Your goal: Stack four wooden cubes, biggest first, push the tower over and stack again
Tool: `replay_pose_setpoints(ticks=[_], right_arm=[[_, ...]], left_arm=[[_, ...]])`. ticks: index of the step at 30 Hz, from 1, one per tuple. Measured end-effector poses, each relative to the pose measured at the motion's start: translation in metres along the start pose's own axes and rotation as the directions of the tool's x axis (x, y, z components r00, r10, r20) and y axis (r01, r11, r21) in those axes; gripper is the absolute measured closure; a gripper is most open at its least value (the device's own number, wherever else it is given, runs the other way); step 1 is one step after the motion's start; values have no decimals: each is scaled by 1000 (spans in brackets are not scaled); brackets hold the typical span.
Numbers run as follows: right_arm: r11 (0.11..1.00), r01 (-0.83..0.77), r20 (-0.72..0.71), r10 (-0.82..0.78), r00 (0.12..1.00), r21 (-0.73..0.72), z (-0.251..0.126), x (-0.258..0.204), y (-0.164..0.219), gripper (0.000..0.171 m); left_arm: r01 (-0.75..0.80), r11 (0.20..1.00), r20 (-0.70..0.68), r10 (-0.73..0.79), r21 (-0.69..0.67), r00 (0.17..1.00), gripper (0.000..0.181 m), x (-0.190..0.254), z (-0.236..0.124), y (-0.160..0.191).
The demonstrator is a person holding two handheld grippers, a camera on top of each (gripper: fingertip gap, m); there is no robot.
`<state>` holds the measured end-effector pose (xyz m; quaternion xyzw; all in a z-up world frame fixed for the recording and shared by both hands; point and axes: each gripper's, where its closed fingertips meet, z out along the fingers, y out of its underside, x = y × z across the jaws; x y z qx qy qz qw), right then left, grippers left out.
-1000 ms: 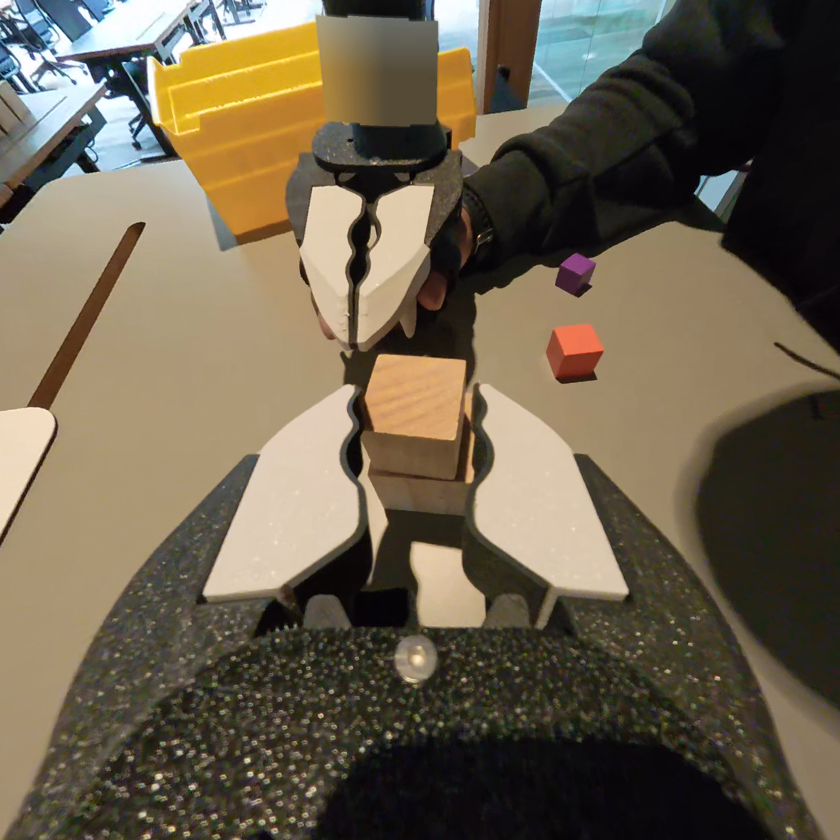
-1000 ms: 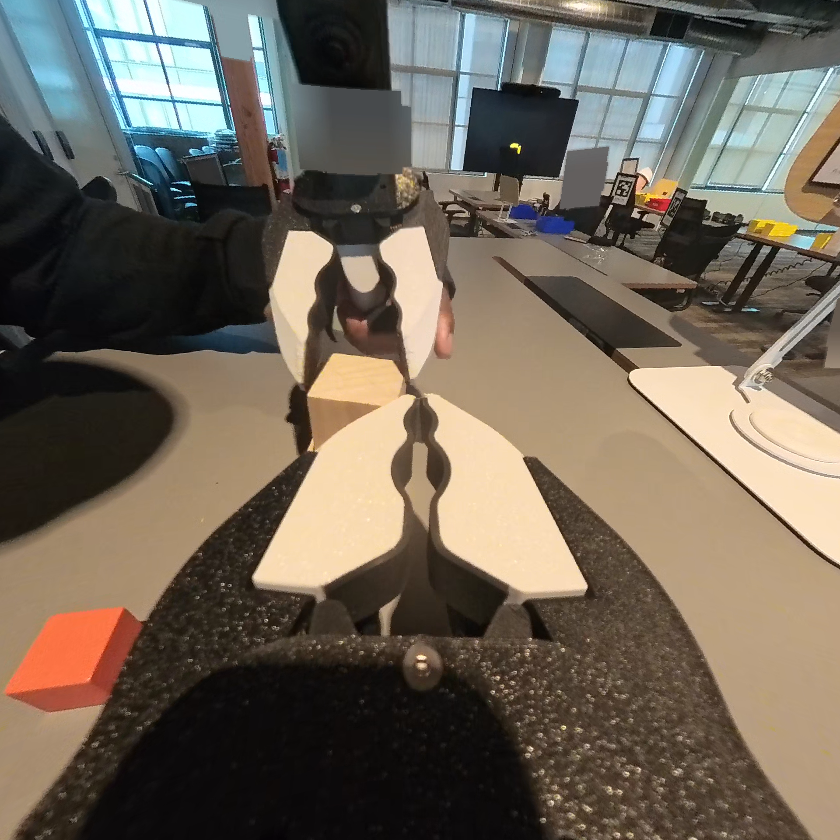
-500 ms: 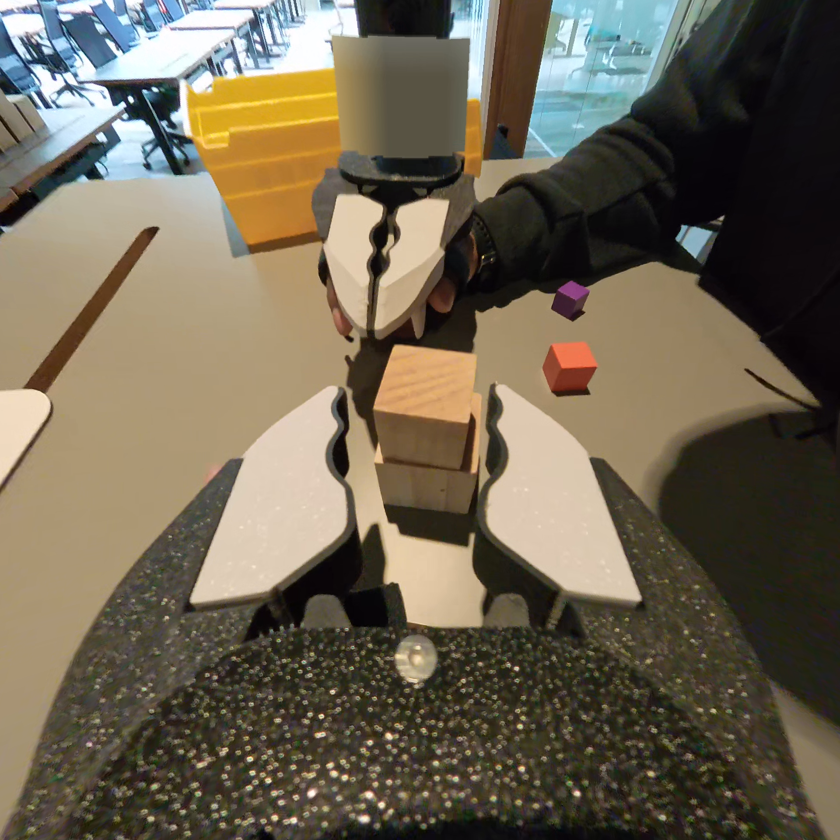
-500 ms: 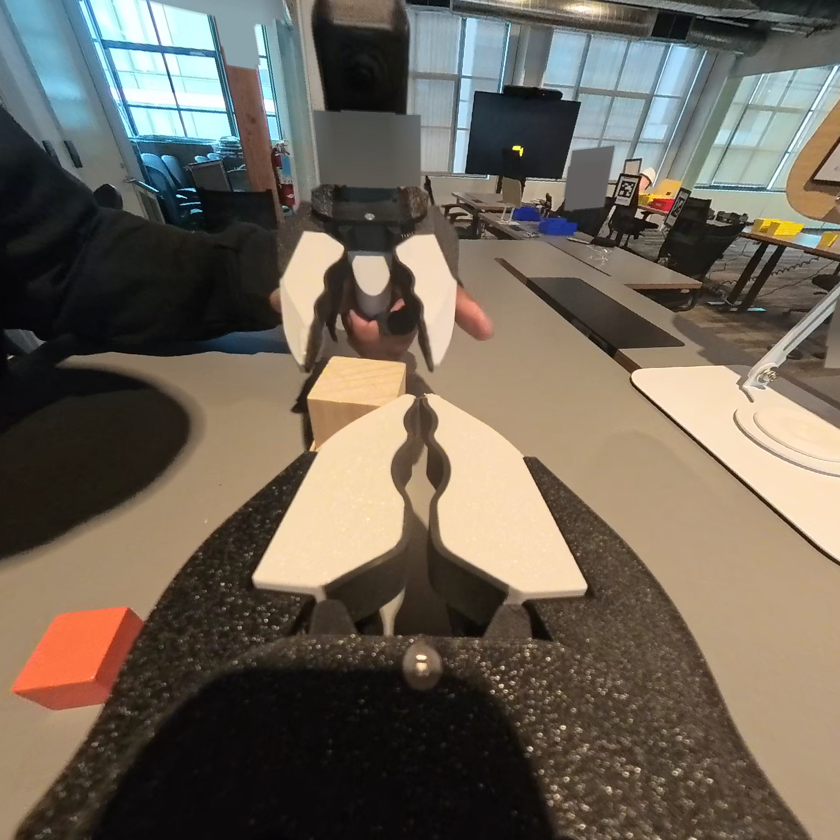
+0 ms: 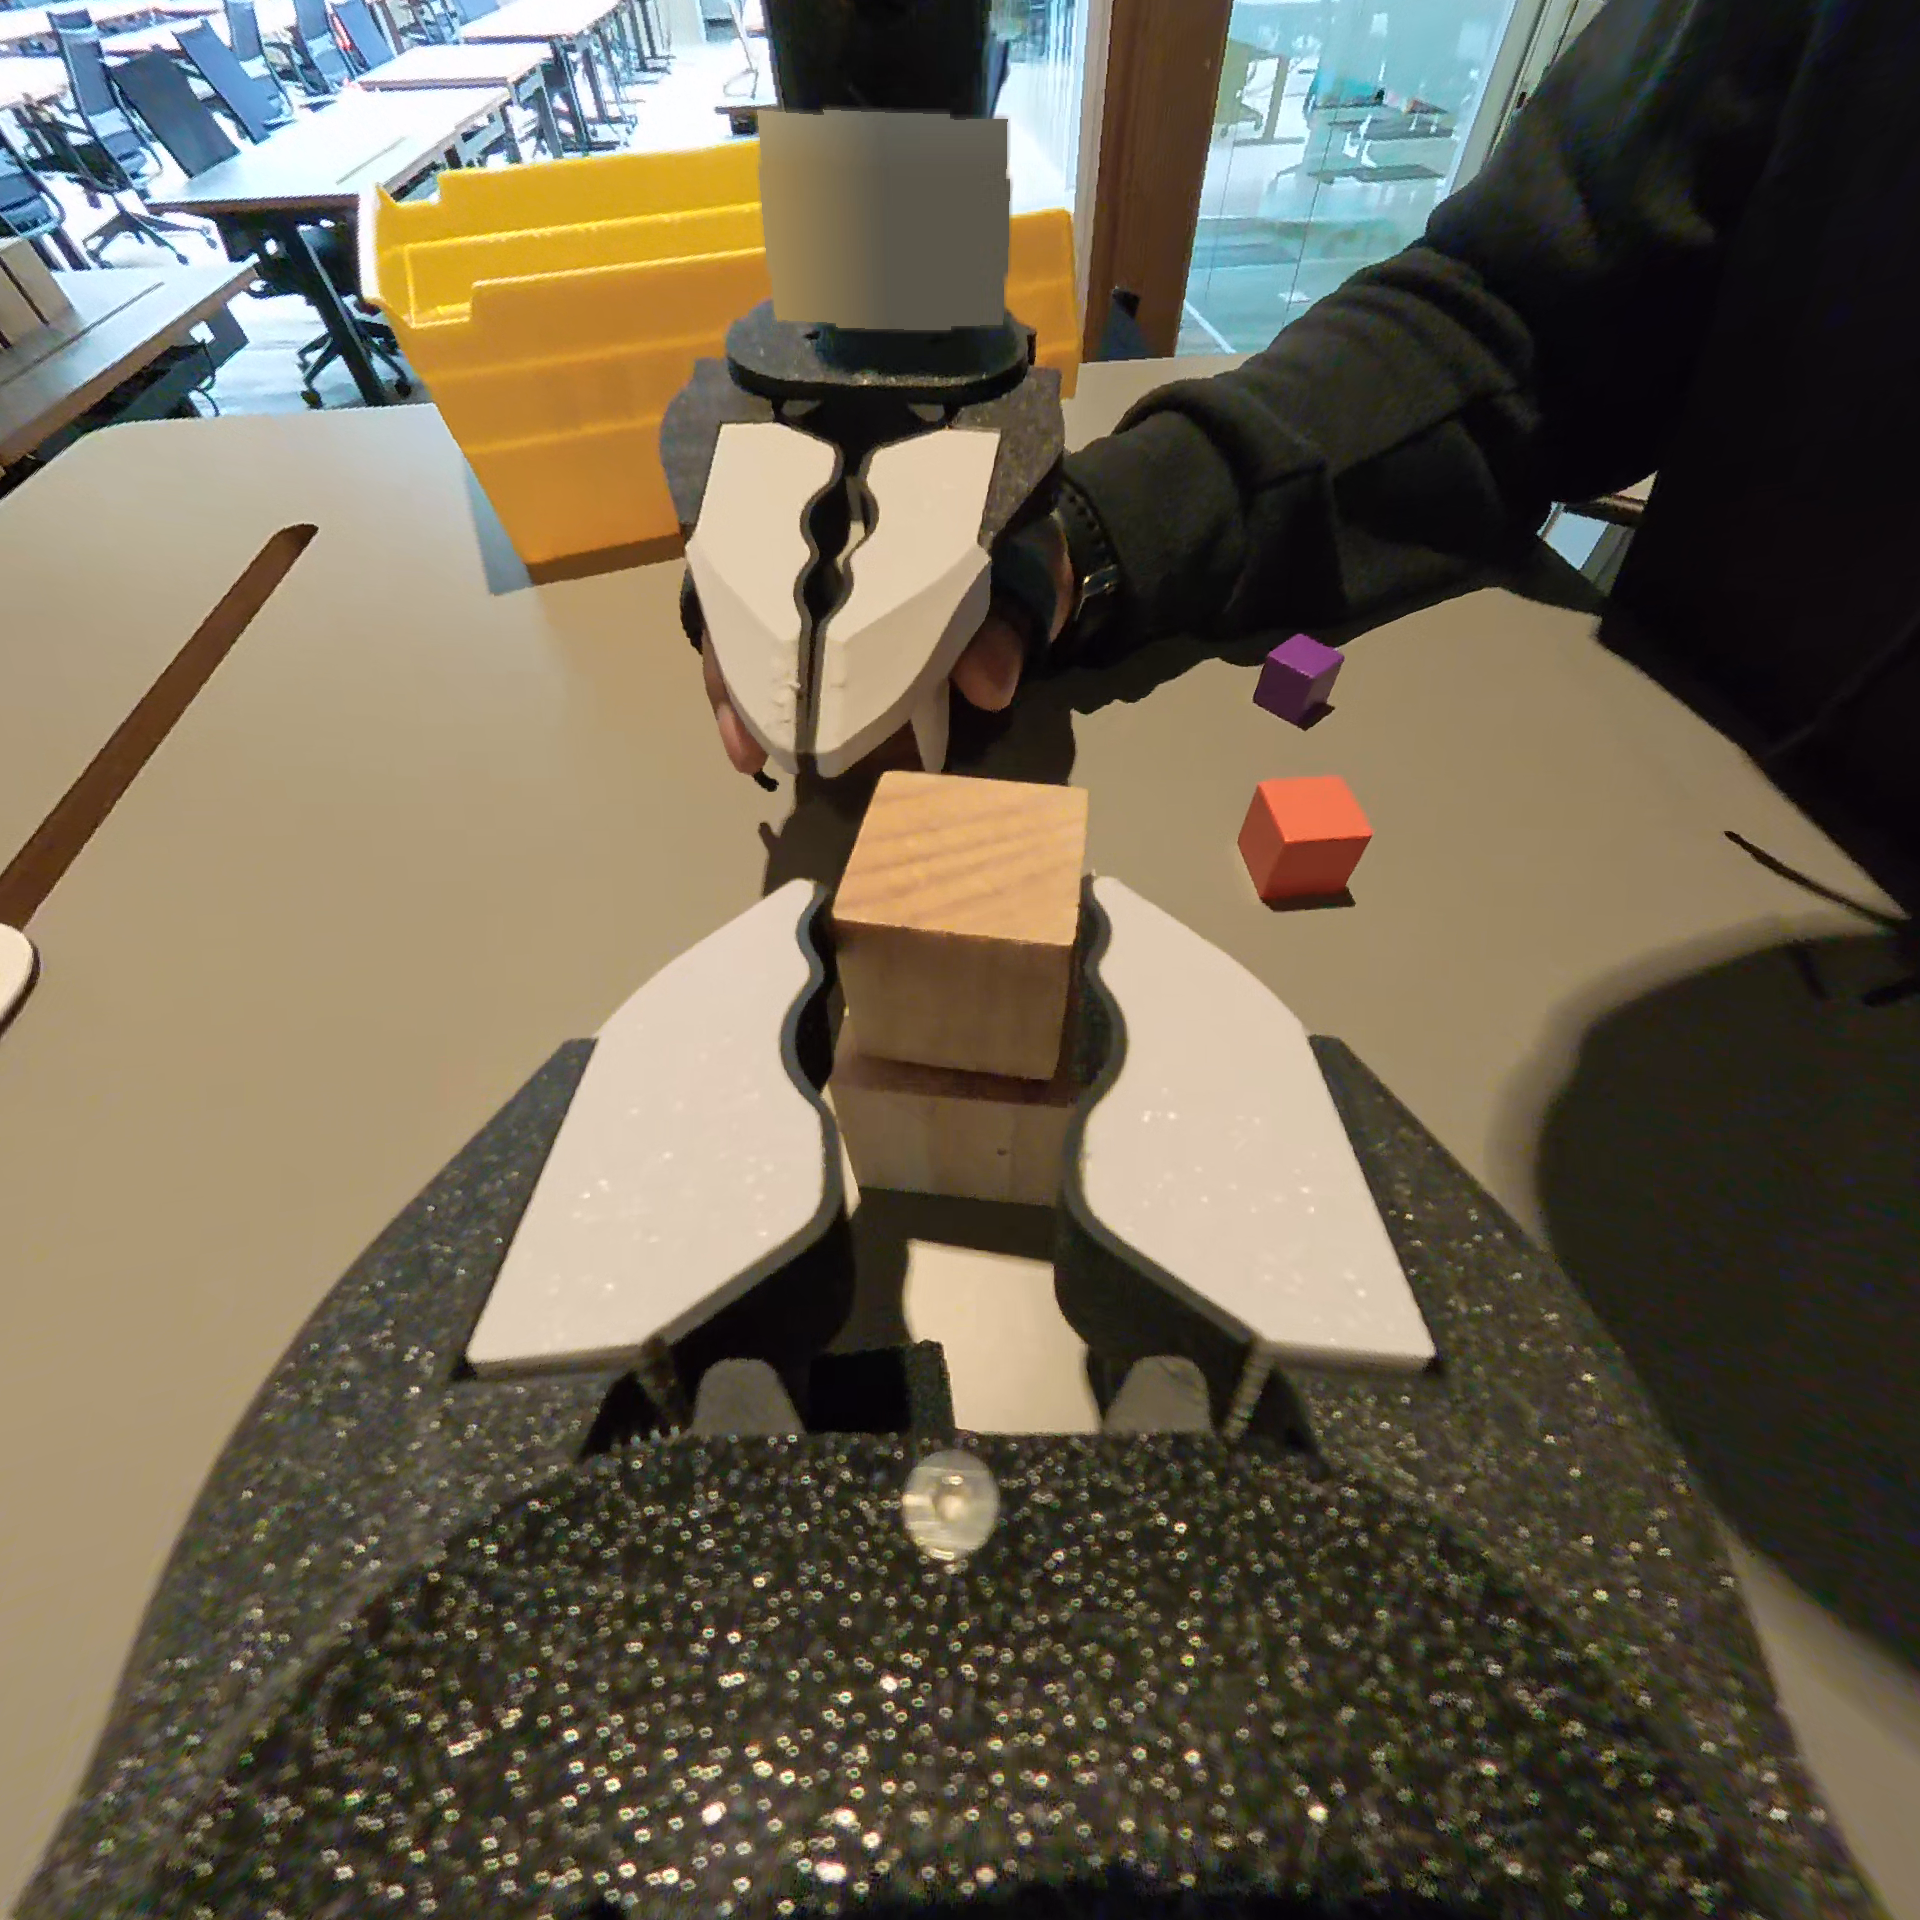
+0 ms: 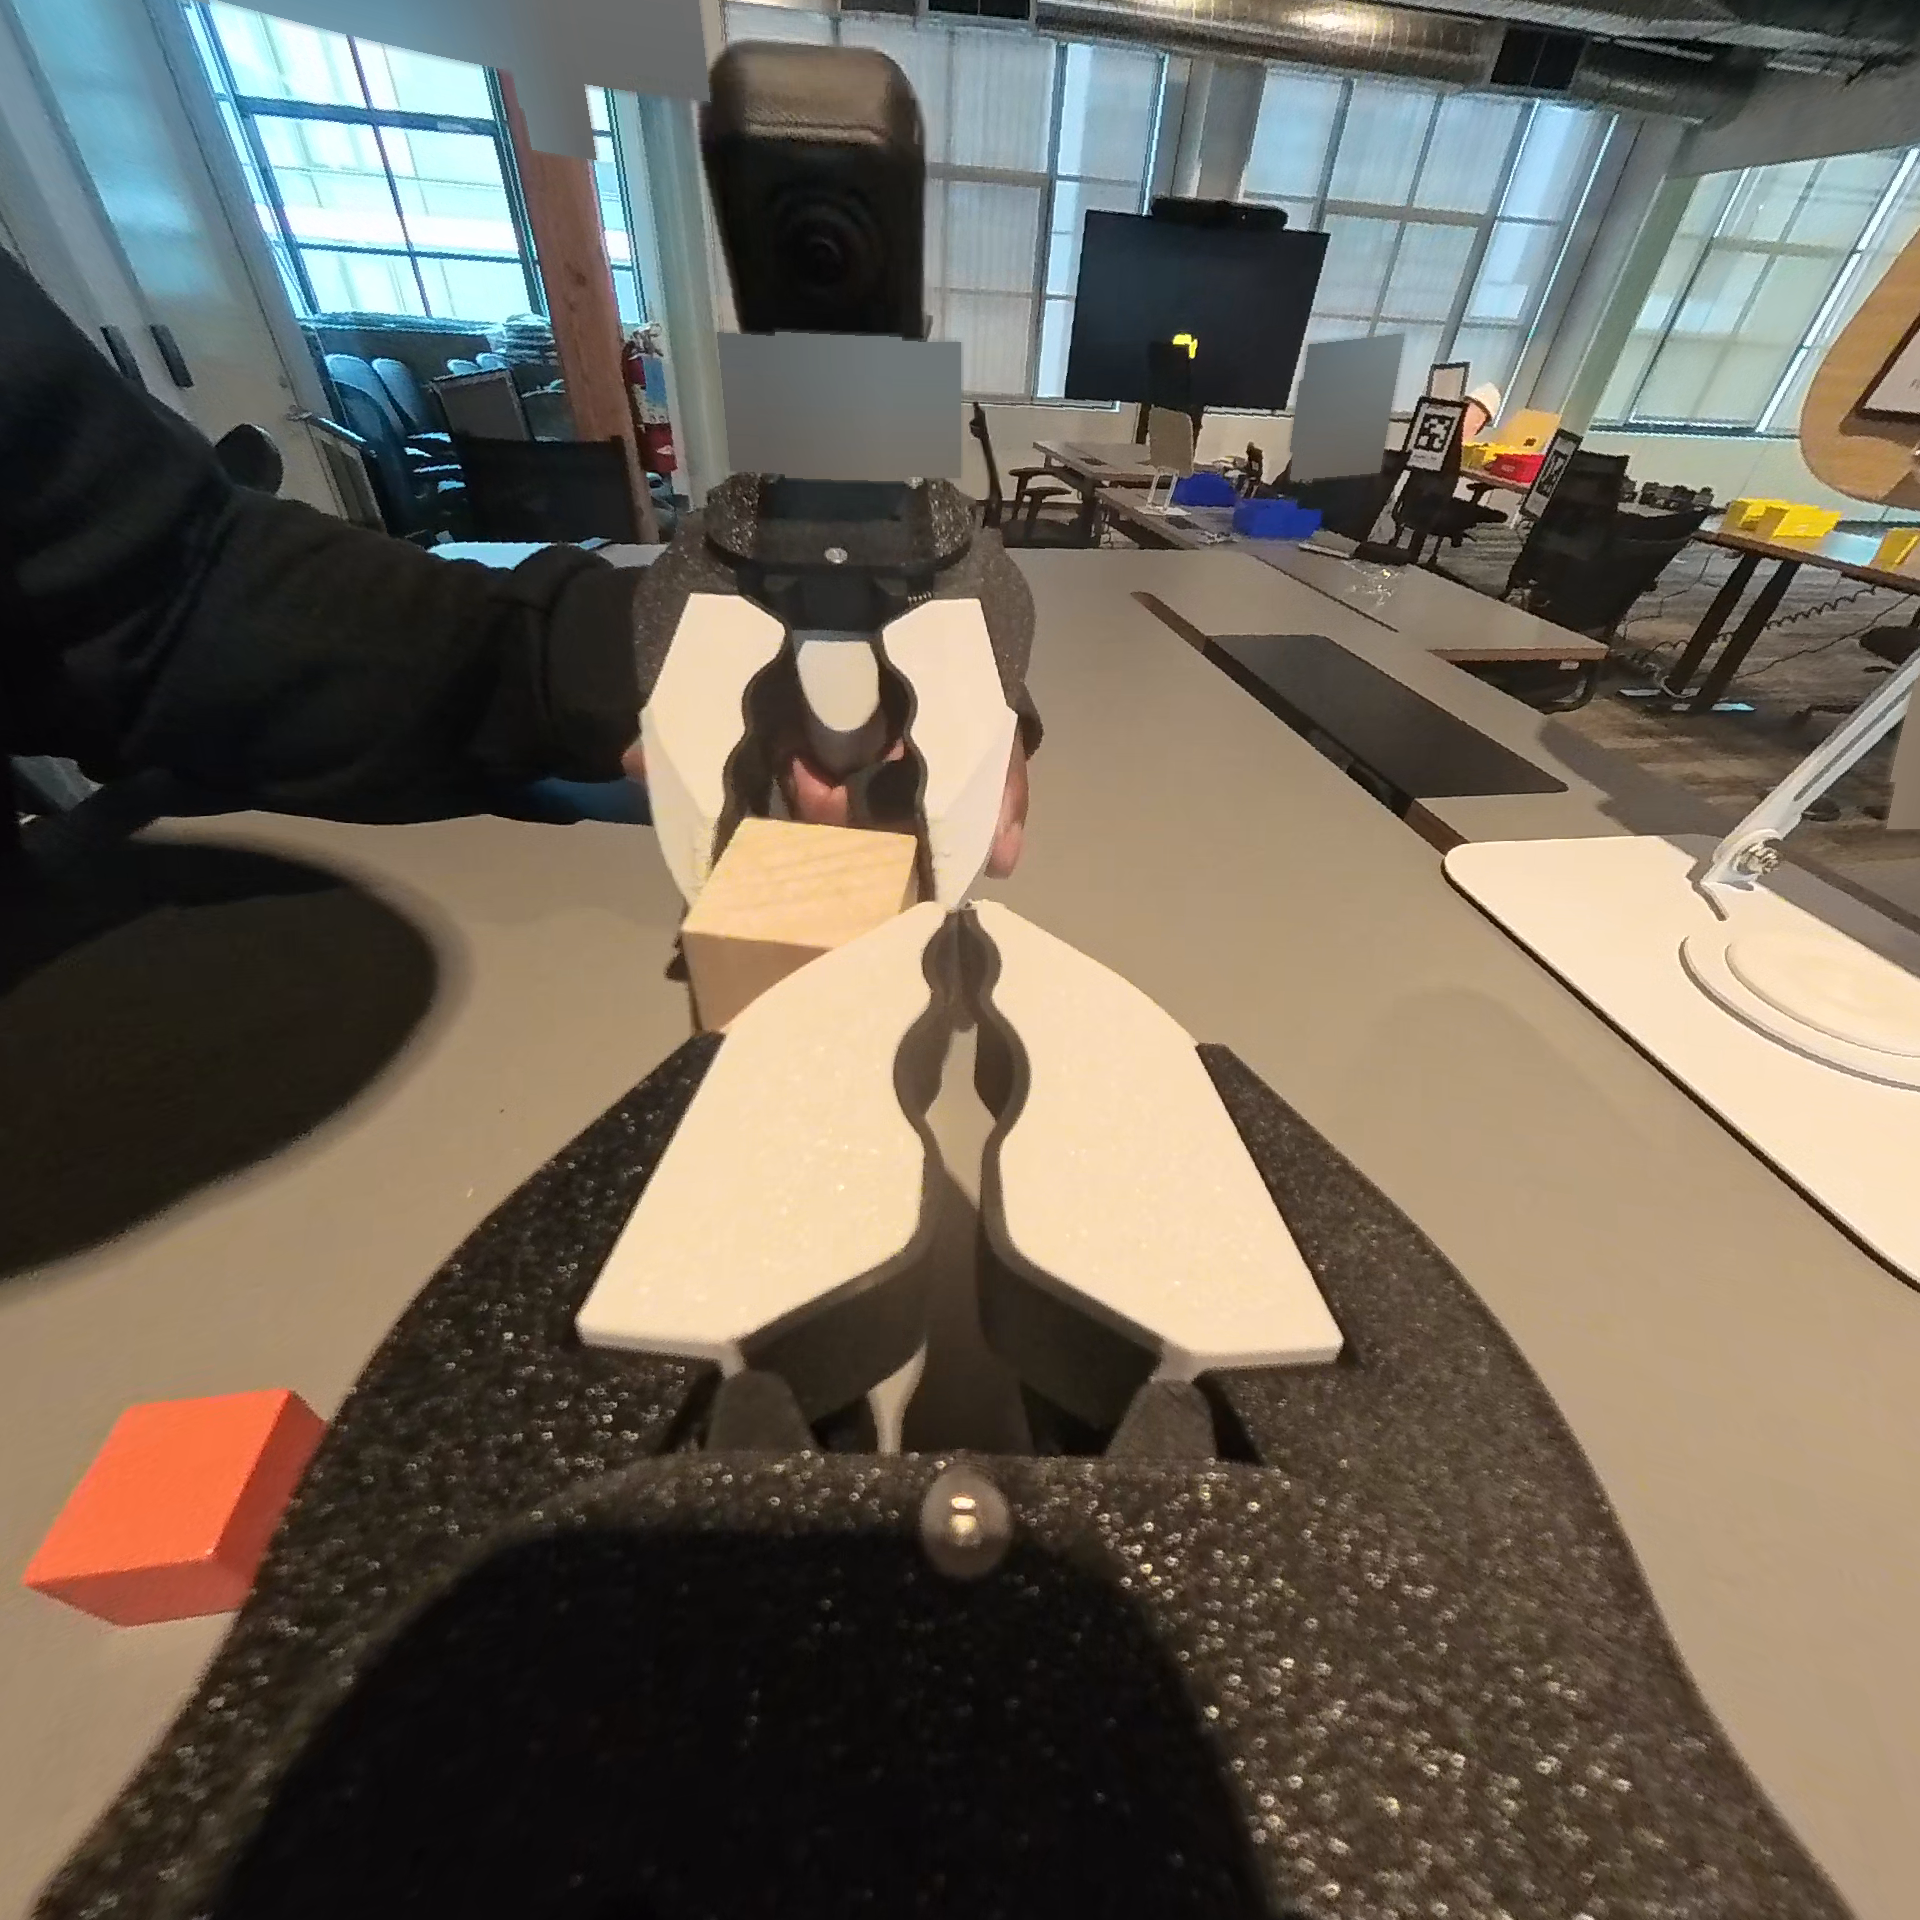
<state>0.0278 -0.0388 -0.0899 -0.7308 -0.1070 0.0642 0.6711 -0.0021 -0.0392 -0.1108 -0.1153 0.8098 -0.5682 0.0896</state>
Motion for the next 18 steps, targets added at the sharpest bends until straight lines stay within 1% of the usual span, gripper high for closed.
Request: replay_pose_setpoints(ticks=[13,18], right_arm=[[1000,-8,-3,8,1000,3,0,1,0,171],[1000,-16,-2,16,1000,5,-1,2,-1,171]], left_arm=[[19,1000,1,-19,-11,1000,138,0,-1,3],[-5,999,15,6,-37,1000,138,0,-2,3]])
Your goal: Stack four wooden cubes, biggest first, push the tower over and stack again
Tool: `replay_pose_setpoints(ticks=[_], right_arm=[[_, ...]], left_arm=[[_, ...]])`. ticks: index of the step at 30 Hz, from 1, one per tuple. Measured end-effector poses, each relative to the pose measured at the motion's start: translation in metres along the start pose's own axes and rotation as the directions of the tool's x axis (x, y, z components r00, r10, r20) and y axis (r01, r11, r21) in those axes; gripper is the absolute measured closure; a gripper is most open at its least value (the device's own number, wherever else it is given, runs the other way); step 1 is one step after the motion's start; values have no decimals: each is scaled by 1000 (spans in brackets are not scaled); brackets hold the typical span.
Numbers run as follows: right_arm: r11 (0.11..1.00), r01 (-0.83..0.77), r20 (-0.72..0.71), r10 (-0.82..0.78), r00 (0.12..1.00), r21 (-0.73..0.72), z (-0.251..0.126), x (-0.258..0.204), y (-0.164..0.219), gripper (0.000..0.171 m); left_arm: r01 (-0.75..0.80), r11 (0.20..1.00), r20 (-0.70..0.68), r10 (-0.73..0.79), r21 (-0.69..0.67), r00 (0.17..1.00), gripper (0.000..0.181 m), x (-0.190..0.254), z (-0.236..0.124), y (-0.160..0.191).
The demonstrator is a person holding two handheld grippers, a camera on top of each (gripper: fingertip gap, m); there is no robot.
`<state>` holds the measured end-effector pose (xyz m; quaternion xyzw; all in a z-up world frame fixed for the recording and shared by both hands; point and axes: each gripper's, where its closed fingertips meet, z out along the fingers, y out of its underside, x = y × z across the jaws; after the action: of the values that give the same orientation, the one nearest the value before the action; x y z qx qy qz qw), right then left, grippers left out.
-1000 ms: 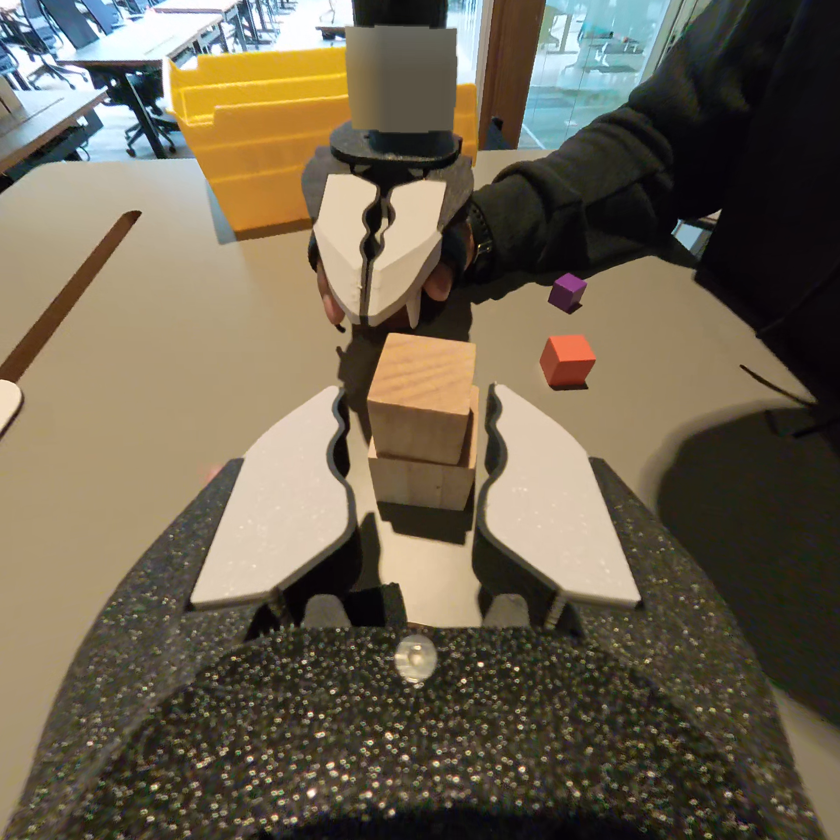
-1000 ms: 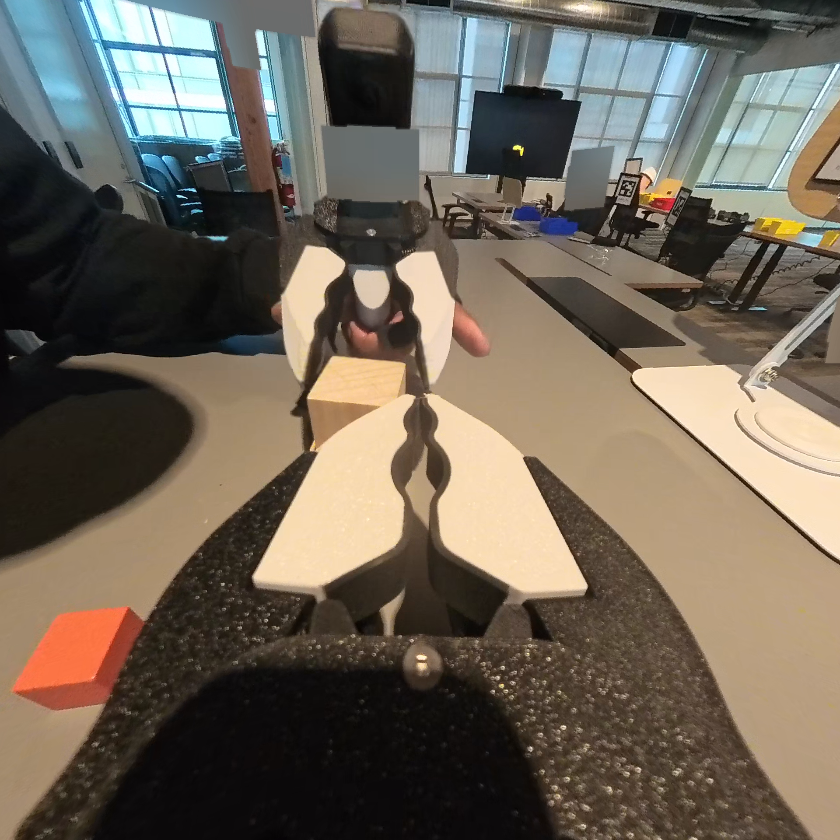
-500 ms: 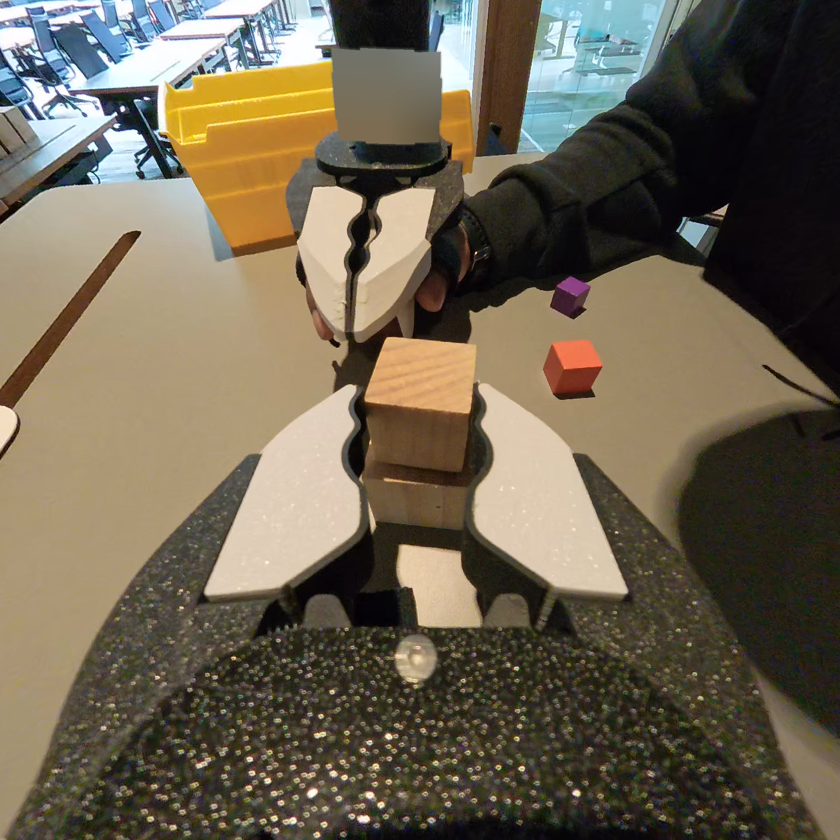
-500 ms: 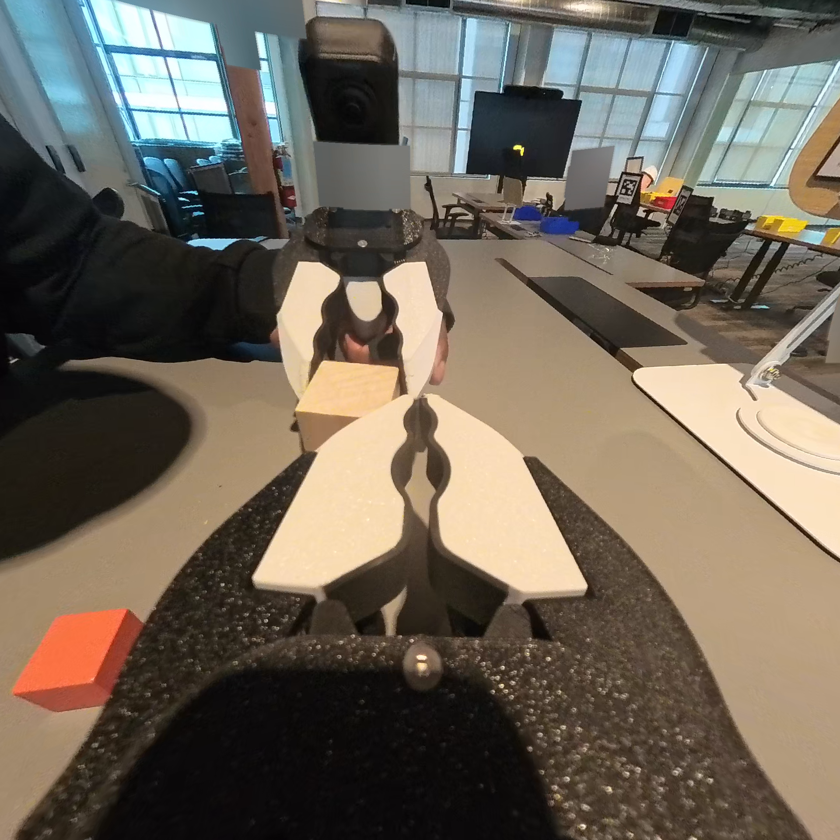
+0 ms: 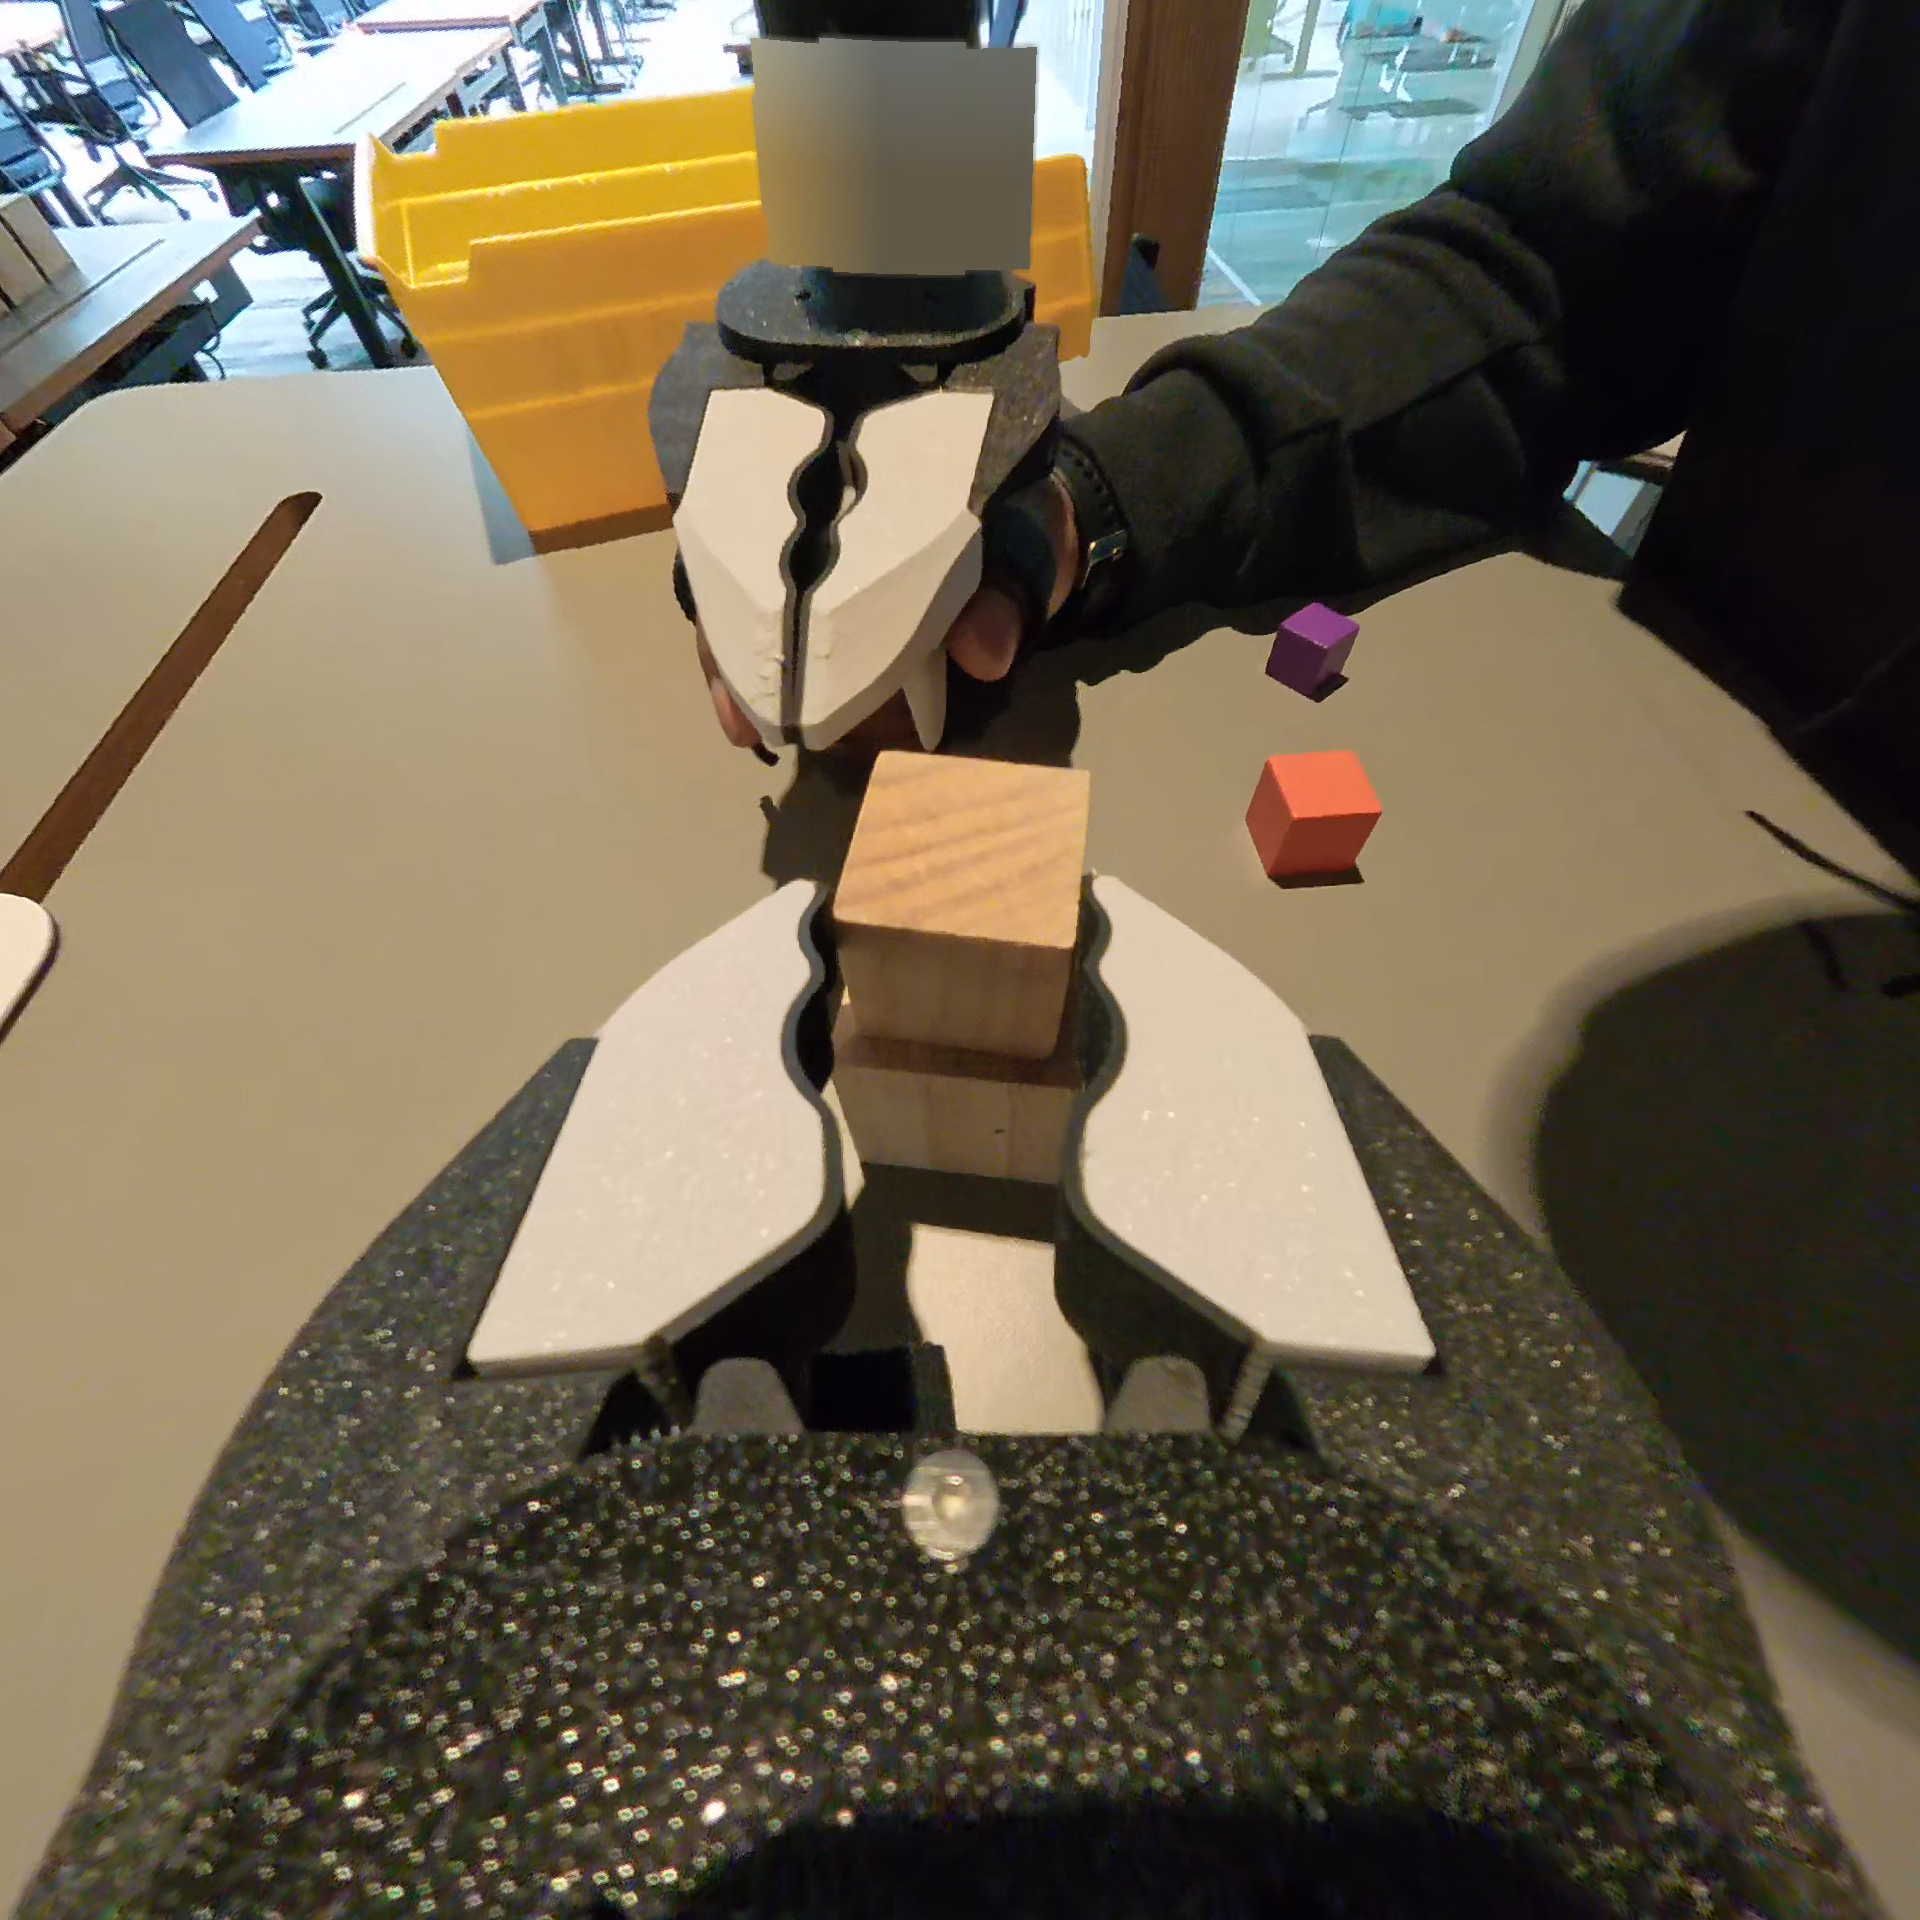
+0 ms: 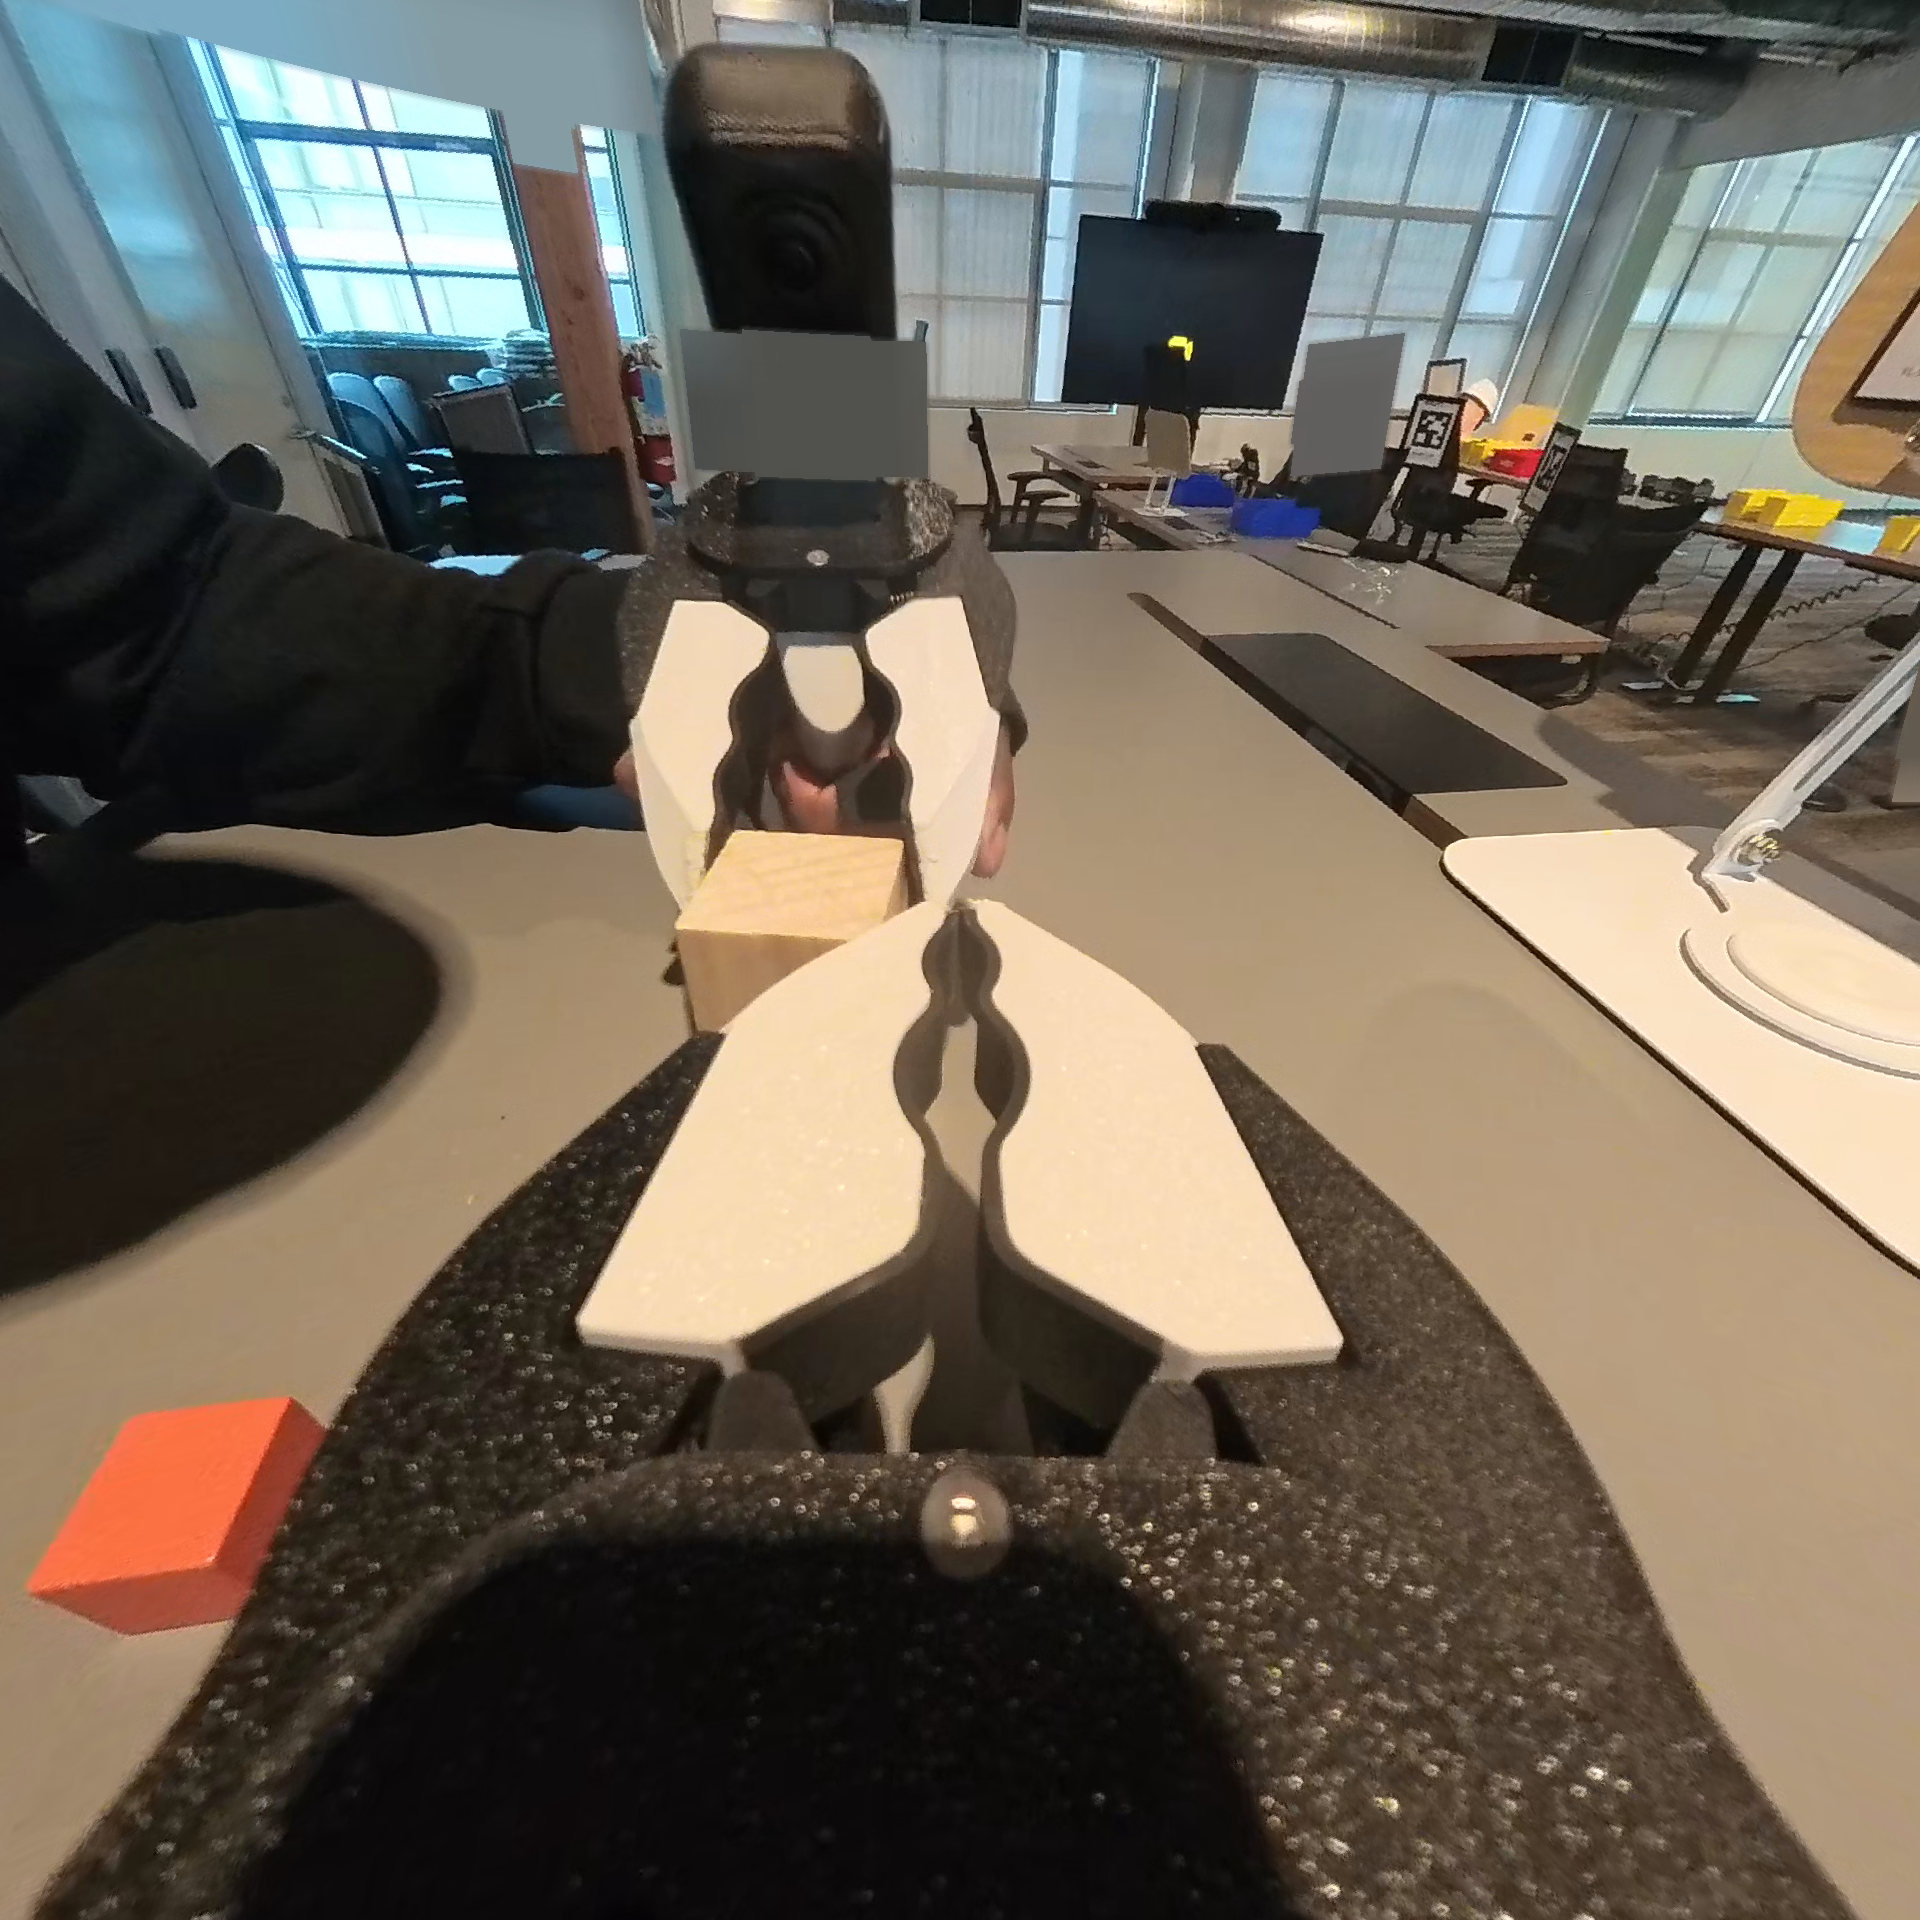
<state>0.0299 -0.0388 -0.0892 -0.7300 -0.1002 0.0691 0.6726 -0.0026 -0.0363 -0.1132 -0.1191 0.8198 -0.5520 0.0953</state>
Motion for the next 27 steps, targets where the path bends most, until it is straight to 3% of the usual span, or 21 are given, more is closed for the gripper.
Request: replay_pose_setpoints(ticks=[13,18,21,25,27], right_arm=[[1000,0,0,0,1000,2,0,0,0,171],[1000,0,-1,0,1000,6,0,0,-1,171],[1000,-4,-2,4,1000,14,-1,1,-2,171],[999,-31,-3,31,1000,38,-3,4,-4,171],[998,-48,-3,48,999,51,-5,6,-6,171]], left_arm=[[1,1000,11,0,-9,1000,138,-1,-2,0],[16,1000,-23,-17,-15,1000,127,4,-7,5],[3,995,-24,0,96,1000,119,7,-25,-10],[4,877,-58,27,481,998,131,27,-82,-82],[-48,872,-61,88,488,994,137,52,-78,-98]])
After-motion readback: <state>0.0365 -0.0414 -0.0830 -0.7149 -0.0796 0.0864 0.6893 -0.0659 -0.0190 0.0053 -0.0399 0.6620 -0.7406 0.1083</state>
